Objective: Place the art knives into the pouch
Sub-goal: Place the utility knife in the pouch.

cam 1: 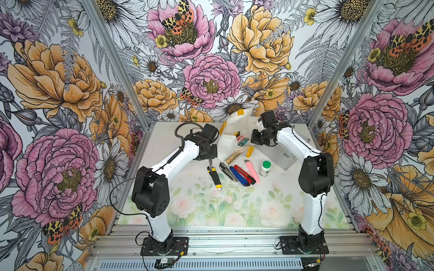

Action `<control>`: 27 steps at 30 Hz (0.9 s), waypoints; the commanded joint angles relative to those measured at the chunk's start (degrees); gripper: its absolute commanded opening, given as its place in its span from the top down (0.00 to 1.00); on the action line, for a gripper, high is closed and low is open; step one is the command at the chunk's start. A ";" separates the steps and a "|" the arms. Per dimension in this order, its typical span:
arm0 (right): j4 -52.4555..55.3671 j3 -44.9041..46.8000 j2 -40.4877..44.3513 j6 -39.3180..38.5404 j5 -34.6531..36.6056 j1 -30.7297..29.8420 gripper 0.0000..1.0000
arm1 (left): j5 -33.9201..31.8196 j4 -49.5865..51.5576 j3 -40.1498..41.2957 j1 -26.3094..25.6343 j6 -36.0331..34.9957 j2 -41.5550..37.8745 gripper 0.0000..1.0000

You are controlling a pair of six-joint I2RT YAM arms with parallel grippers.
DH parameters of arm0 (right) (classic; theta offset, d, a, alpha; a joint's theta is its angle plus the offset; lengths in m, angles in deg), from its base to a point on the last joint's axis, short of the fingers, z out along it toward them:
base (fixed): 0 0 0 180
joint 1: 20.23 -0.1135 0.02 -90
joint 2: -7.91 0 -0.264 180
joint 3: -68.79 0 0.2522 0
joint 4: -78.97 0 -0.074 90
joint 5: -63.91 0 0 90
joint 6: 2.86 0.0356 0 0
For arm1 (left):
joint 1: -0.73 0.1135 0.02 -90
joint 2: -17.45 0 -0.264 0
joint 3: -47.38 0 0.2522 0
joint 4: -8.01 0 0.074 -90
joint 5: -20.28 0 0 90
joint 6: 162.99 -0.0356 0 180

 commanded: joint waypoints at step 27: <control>0.33 2.22 2.44 0.06 0.43 -0.65 1.00 | -4.34 -0.65 -37.96 -5.18 -14.66 17.31 0.06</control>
